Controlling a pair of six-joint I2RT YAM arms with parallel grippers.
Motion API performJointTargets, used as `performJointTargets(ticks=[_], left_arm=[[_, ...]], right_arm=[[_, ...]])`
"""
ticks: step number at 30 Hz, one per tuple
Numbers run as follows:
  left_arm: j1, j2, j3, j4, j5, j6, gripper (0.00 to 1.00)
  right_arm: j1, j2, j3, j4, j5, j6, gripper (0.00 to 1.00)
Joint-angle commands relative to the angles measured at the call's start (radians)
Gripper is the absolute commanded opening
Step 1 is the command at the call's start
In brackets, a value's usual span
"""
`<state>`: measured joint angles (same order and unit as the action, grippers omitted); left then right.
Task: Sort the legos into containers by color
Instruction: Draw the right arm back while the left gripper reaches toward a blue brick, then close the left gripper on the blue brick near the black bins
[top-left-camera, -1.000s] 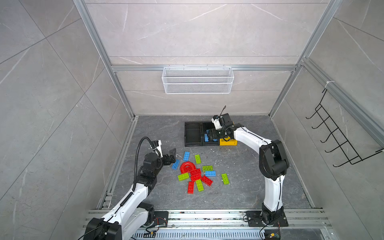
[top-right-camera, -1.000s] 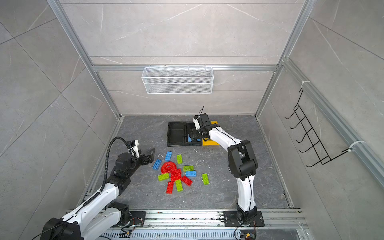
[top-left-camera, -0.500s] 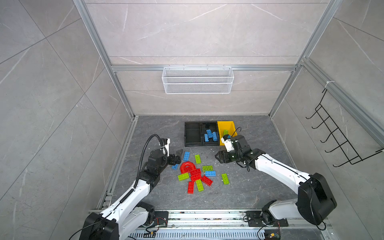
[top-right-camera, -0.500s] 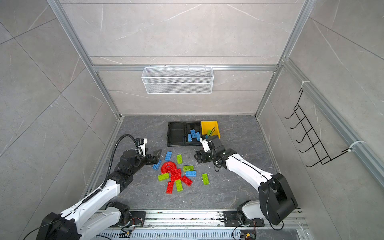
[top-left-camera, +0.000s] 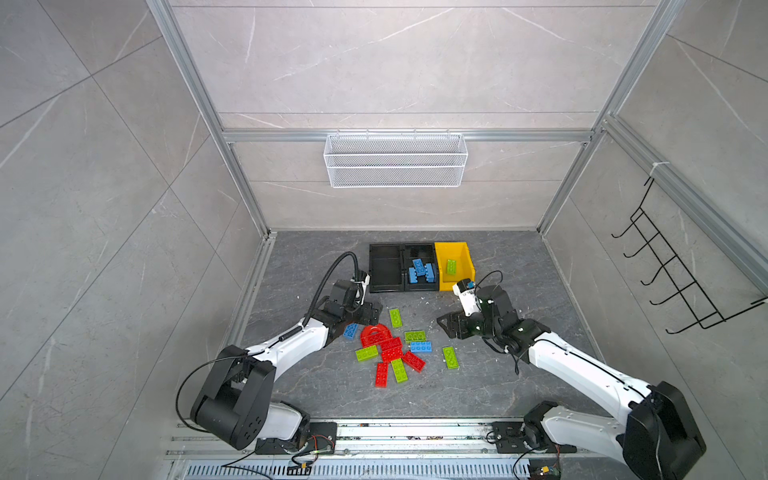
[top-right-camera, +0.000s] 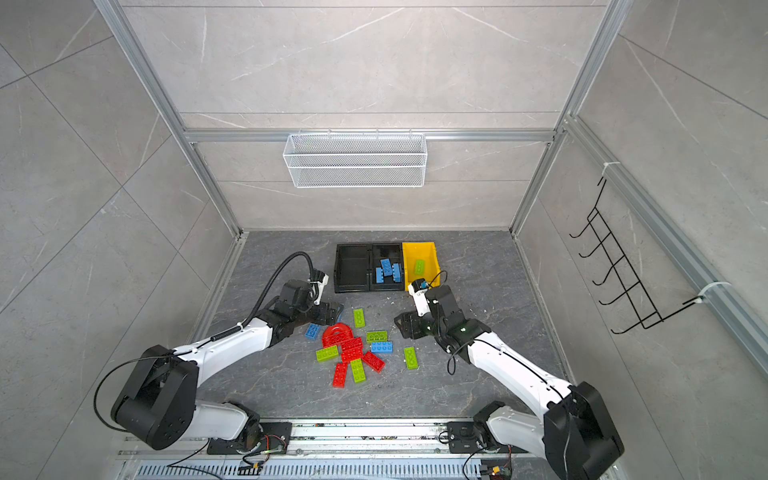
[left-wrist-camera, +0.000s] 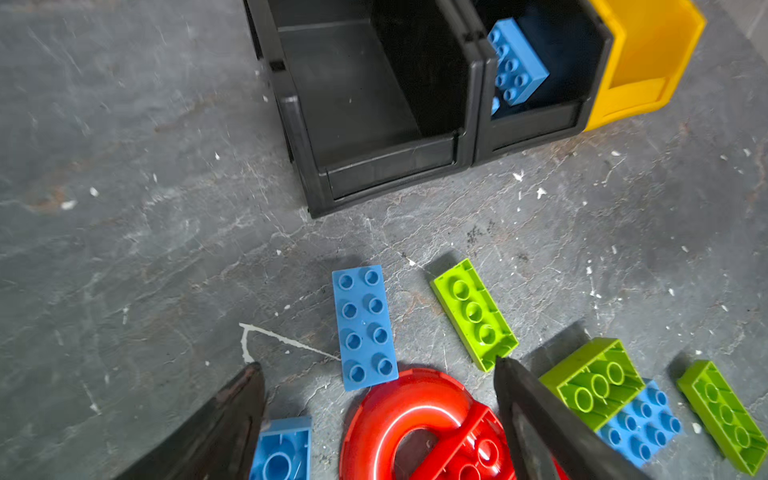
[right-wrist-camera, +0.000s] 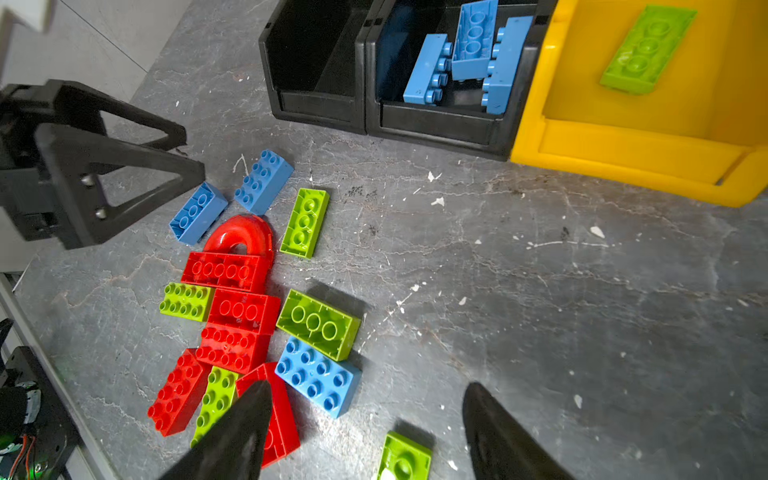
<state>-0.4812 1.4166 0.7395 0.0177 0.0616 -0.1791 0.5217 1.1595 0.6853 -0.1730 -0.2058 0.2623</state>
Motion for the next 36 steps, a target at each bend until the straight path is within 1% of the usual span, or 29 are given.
performJointTargets(ticks=[1, 6, 8, 13, 19, 23, 27, 31, 36], left_arm=[[-0.004, 0.052, 0.063, -0.052, 0.004, 0.016, 0.85], [-0.016, 0.144, 0.108, -0.076, -0.004, 0.017, 0.79], [-0.022, 0.181, 0.131, -0.095, -0.027, 0.014, 0.76], [-0.029, 0.267, 0.178, -0.121, -0.058, 0.002, 0.75], [-0.044, 0.355, 0.240, -0.154, -0.088, -0.013, 0.73], [-0.054, 0.394, 0.272, -0.178, -0.111, -0.016, 0.60], [-0.057, 0.416, 0.293, -0.194, -0.109, -0.023, 0.57], [-0.059, 0.405, 0.286, -0.188, -0.114, -0.034, 0.51], [-0.059, 0.388, 0.267, -0.155, -0.100, -0.051, 0.42]], right_arm=[[0.000, -0.078, -0.032, 0.028, 0.018, -0.004, 0.74], [-0.001, -0.165, -0.072, 0.001, 0.015, 0.019, 0.75], [-0.001, -0.193, -0.091, -0.002, 0.013, 0.029, 0.74], [-0.001, -0.256, -0.119, -0.028, 0.015, 0.041, 0.75], [-0.001, -0.321, -0.172, -0.040, 0.044, 0.049, 0.74], [-0.001, -0.342, -0.192, -0.038, 0.057, 0.054, 0.75], [-0.001, -0.351, -0.186, -0.050, 0.056, 0.054, 0.75], [0.000, -0.386, -0.189, -0.069, 0.072, 0.052, 0.75], [-0.001, -0.431, -0.221, -0.076, 0.060, 0.074, 0.75]])
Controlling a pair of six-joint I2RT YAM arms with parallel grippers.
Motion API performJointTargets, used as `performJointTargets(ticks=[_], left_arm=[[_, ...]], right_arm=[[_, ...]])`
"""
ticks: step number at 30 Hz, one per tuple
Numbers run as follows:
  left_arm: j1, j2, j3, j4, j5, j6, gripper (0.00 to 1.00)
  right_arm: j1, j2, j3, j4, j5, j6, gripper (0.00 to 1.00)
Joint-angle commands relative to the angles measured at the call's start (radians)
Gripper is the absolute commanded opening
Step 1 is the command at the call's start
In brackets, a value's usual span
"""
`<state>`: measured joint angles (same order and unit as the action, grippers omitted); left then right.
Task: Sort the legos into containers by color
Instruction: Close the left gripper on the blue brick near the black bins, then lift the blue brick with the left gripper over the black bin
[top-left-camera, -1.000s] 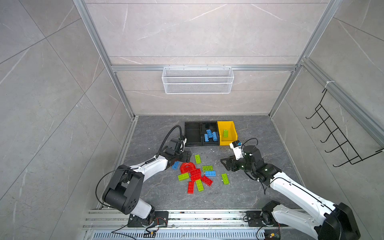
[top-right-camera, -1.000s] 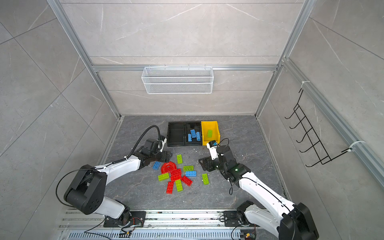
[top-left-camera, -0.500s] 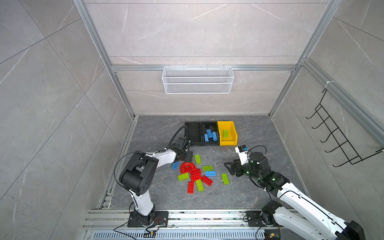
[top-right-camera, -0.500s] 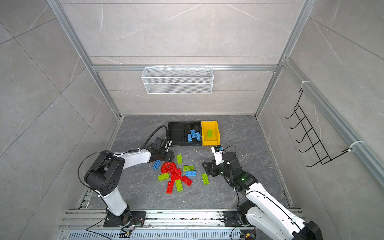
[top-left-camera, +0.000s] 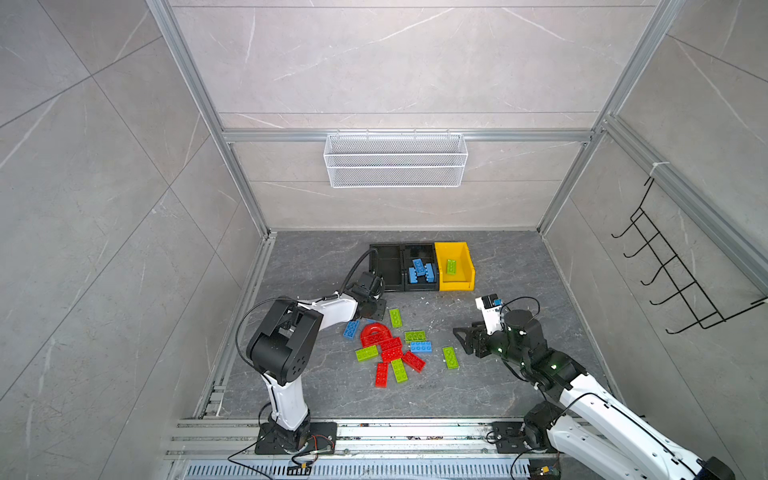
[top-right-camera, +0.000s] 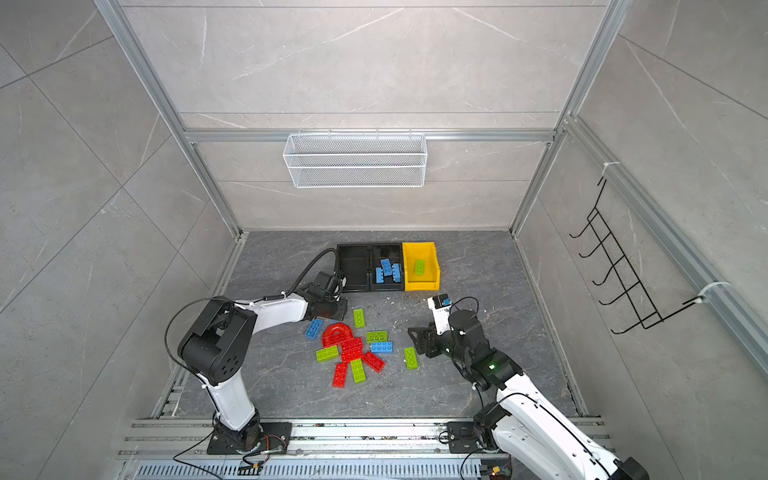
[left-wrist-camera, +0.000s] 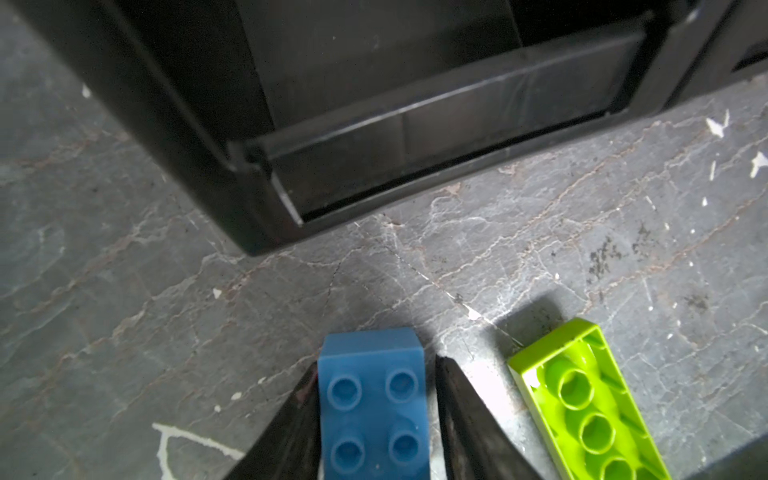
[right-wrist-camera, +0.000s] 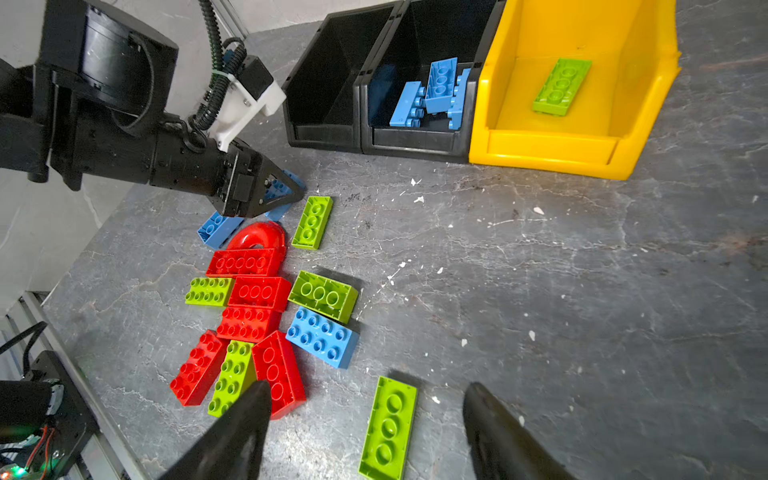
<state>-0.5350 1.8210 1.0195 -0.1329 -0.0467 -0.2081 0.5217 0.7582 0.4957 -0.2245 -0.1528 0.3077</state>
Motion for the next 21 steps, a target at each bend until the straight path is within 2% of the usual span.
performJointTargets(ticks=[1, 9, 15, 17, 21], left_arm=[[-0.005, -0.019, -0.017, 0.001, 0.007, -0.022, 0.41], [-0.006, -0.022, -0.018, 0.009, -0.002, -0.013, 0.29], [-0.031, -0.073, 0.049, -0.095, 0.018, -0.028, 0.19], [-0.047, -0.116, 0.054, -0.115, -0.005, -0.041, 0.18], [-0.056, -0.162, 0.129, -0.194, 0.045, -0.087, 0.18]], right_arm=[[0.000, -0.045, -0.047, -0.011, 0.003, 0.040, 0.75], [0.000, -0.074, -0.090, -0.001, 0.004, 0.073, 0.75], [-0.001, -0.051, -0.078, 0.031, 0.047, 0.115, 0.75], [0.000, -0.033, -0.085, 0.043, 0.080, 0.143, 0.75], [0.000, 0.035, -0.103, 0.058, 0.086, 0.155, 0.75]])
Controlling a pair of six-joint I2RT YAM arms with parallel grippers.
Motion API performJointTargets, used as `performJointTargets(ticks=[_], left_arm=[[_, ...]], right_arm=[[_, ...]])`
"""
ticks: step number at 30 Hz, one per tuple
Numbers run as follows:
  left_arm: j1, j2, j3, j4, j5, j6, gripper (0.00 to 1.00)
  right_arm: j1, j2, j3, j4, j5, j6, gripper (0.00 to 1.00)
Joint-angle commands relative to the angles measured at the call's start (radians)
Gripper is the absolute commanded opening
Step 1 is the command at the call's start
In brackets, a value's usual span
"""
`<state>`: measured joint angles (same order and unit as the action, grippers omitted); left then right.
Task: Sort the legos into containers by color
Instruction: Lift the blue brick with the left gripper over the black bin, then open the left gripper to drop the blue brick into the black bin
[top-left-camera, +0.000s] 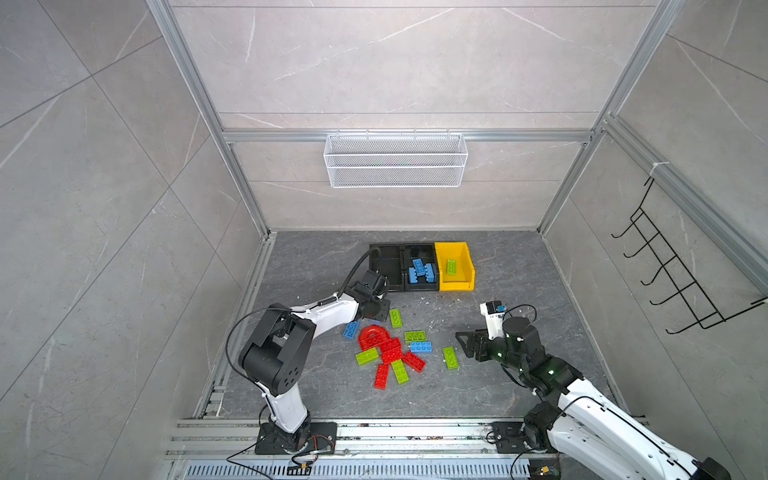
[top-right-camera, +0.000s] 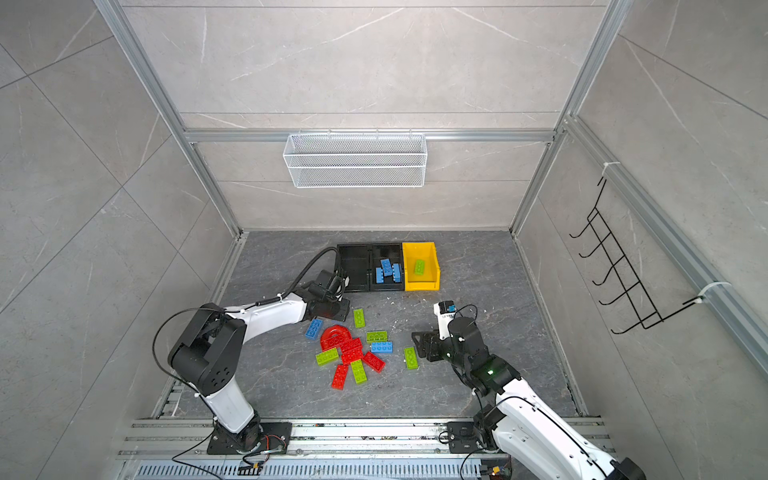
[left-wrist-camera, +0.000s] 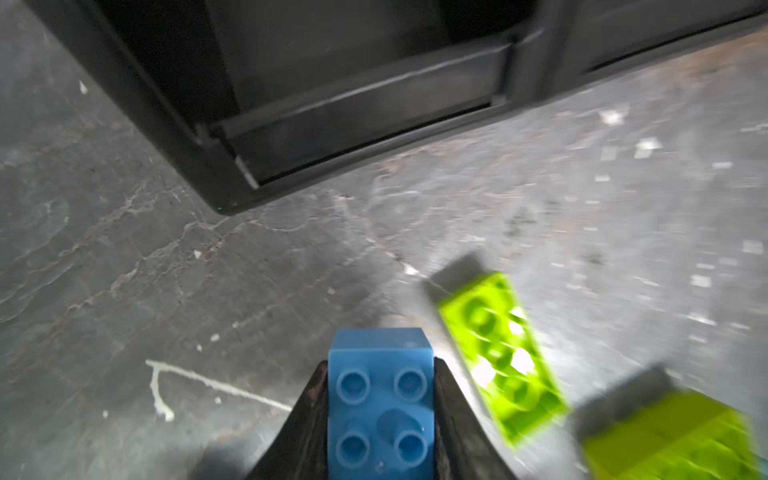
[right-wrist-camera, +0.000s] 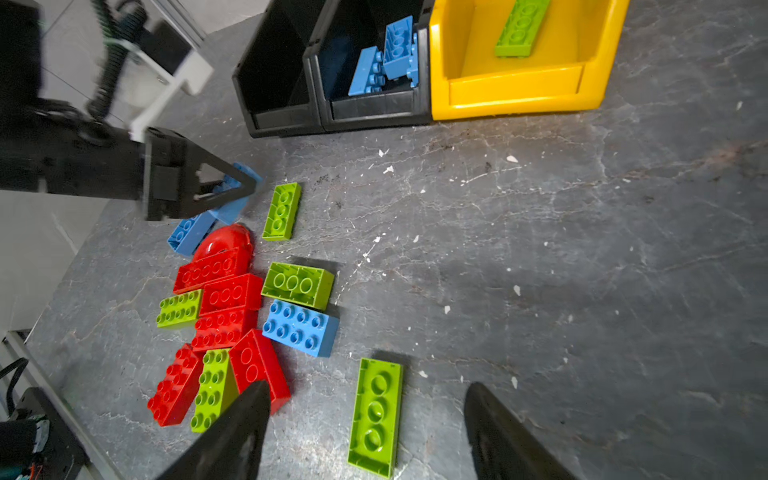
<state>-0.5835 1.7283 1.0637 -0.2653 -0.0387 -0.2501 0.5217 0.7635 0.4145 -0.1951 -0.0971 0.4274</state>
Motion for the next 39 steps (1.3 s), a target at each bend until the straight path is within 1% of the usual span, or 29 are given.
performJointTargets(ticks=[1, 4, 8, 12, 14, 17, 21, 23, 25, 27, 34, 35, 36, 38, 39], left_arm=[[-0.012, -0.068, 0.119, -0.090, 0.047, -0.050, 0.18], [-0.032, -0.041, 0.236, -0.163, 0.062, -0.052, 0.18], [-0.058, 0.029, 0.382, -0.177, 0.081, -0.041, 0.18], [-0.060, 0.174, 0.576, -0.224, 0.114, -0.030, 0.18], [-0.063, 0.247, 0.666, -0.232, 0.142, -0.022, 0.18], [-0.072, 0.358, 0.802, -0.250, 0.155, 0.001, 0.18], [-0.073, 0.517, 1.001, -0.323, 0.141, 0.022, 0.18], [-0.070, 0.586, 1.106, -0.374, 0.118, 0.030, 0.16], [-0.067, 0.649, 1.185, -0.407, 0.089, 0.033, 0.16], [-0.061, 0.673, 1.208, -0.400, 0.087, 0.031, 0.16], [-0.050, 0.698, 1.197, -0.373, 0.079, 0.032, 0.15], [-0.050, 0.703, 1.199, -0.371, 0.074, 0.034, 0.17], [-0.049, 0.704, 1.200, -0.368, 0.066, 0.033, 0.23], [-0.047, 0.703, 1.200, -0.364, 0.052, 0.030, 0.43], [-0.044, 0.697, 1.200, -0.357, 0.044, 0.028, 0.49]], right_arm=[[-0.001, 0.037, -0.033, 0.038, 0.027, 0.034, 0.75], [0.000, 0.018, -0.049, 0.031, 0.030, 0.024, 0.76], [-0.001, -0.032, -0.057, 0.000, 0.054, 0.006, 0.76], [0.000, -0.083, -0.067, -0.028, 0.015, -0.004, 0.76], [0.000, -0.126, -0.091, -0.036, -0.016, 0.001, 0.76], [0.000, -0.213, -0.134, -0.032, -0.053, 0.018, 0.76], [0.000, -0.338, -0.154, -0.049, -0.073, 0.020, 0.76], [-0.001, -0.384, -0.162, -0.059, -0.067, 0.026, 0.76], [0.000, -0.412, -0.169, -0.064, -0.089, 0.028, 0.76], [0.000, -0.432, -0.180, -0.063, -0.108, 0.030, 0.76], [-0.001, -0.455, -0.193, -0.037, -0.150, 0.020, 0.76], [0.000, -0.453, -0.195, -0.034, -0.158, 0.020, 0.76], [0.000, -0.451, -0.197, -0.029, -0.165, 0.019, 0.76], [-0.001, -0.448, -0.198, -0.027, -0.173, 0.020, 0.76], [-0.001, -0.448, -0.200, -0.026, -0.172, 0.022, 0.76]])
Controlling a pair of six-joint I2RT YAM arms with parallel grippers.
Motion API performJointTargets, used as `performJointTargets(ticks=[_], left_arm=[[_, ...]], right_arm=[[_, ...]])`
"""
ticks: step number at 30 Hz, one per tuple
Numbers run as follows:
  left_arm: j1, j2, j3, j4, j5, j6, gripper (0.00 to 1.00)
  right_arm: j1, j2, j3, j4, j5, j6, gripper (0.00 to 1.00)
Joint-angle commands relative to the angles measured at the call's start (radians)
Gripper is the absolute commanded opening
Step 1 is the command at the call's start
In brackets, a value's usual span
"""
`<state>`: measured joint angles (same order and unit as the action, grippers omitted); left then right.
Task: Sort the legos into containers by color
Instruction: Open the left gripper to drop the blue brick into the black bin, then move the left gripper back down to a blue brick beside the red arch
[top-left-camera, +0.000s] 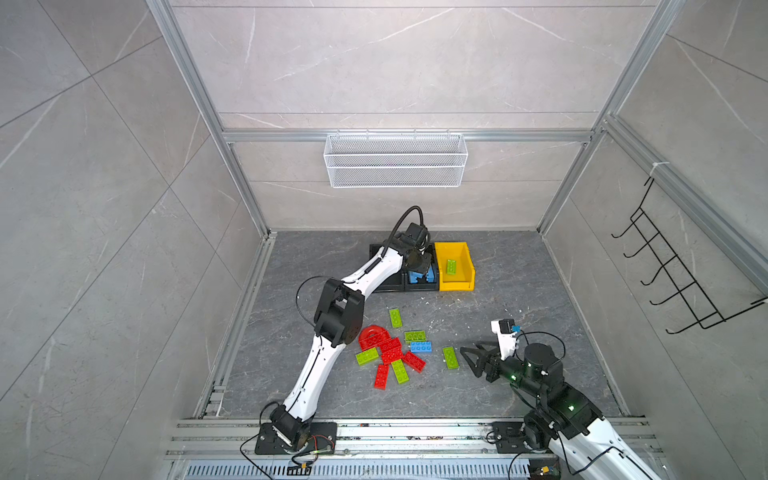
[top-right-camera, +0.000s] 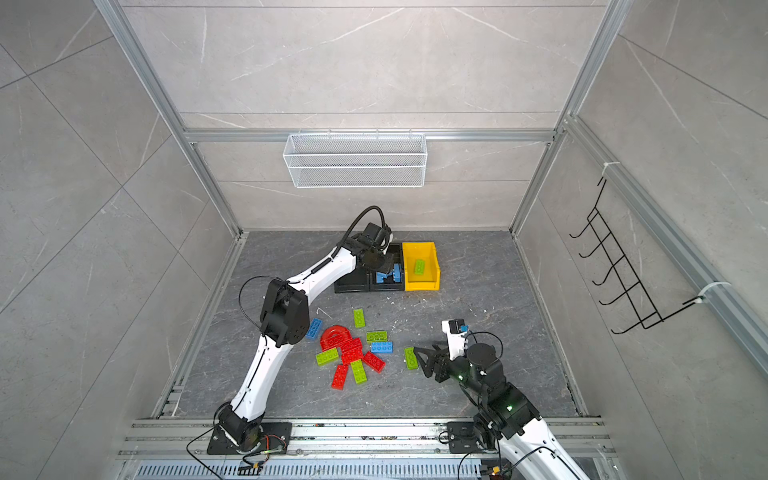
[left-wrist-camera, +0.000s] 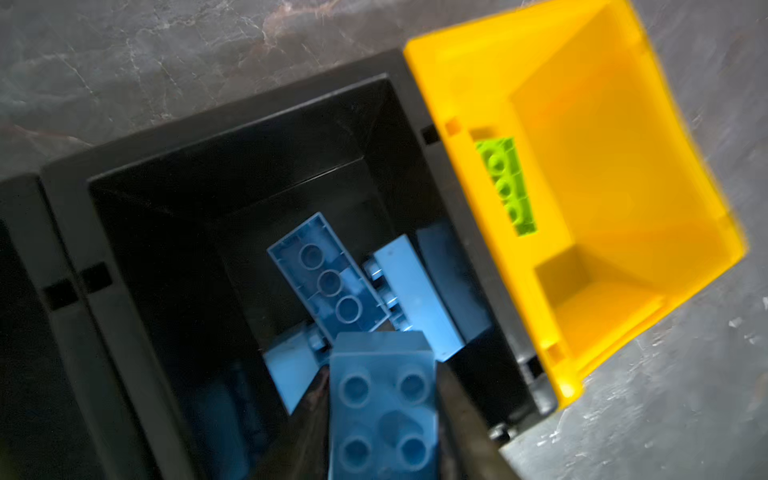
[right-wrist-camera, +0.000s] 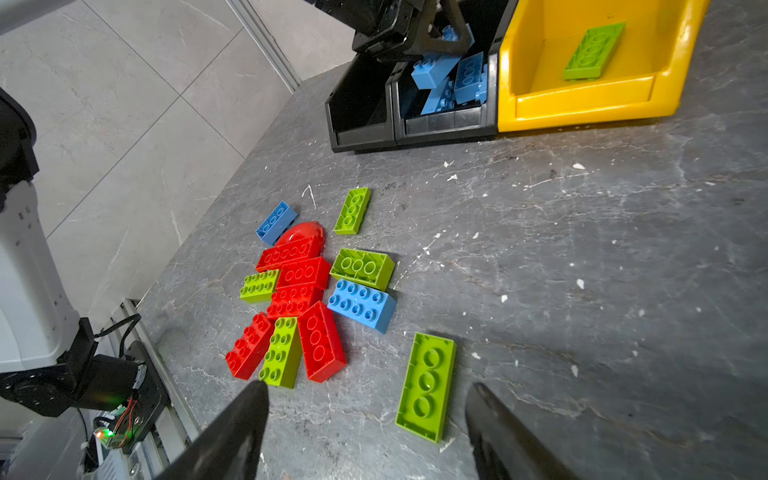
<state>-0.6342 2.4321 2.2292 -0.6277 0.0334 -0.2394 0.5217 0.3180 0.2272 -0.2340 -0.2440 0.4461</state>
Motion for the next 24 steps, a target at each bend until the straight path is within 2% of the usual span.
performJointTargets(ticks=[1, 7, 11, 16, 24], left_arm=[[0.008, -0.016, 0.031, 0.012, -0.030, 0.020, 0.53], [0.008, -0.088, 0.033, 0.010, -0.036, 0.052, 0.71], [0.008, -0.190, -0.040, -0.009, -0.059, 0.062, 0.73], [0.008, -0.401, -0.288, -0.004, -0.087, 0.063, 0.73], [0.007, -0.856, -0.845, 0.042, -0.224, -0.018, 0.75]], right_arm=[[-0.001, -0.002, -0.011, 0.013, -0.024, 0.002, 0.77], [-0.001, -0.001, -0.011, 0.012, -0.020, 0.000, 0.77], [-0.001, -0.002, -0.009, 0.007, -0.019, 0.000, 0.77], [-0.001, 0.001, -0.013, 0.011, -0.023, 0.002, 0.78], [-0.001, 0.050, -0.014, 0.044, -0.043, -0.012, 0.78]])
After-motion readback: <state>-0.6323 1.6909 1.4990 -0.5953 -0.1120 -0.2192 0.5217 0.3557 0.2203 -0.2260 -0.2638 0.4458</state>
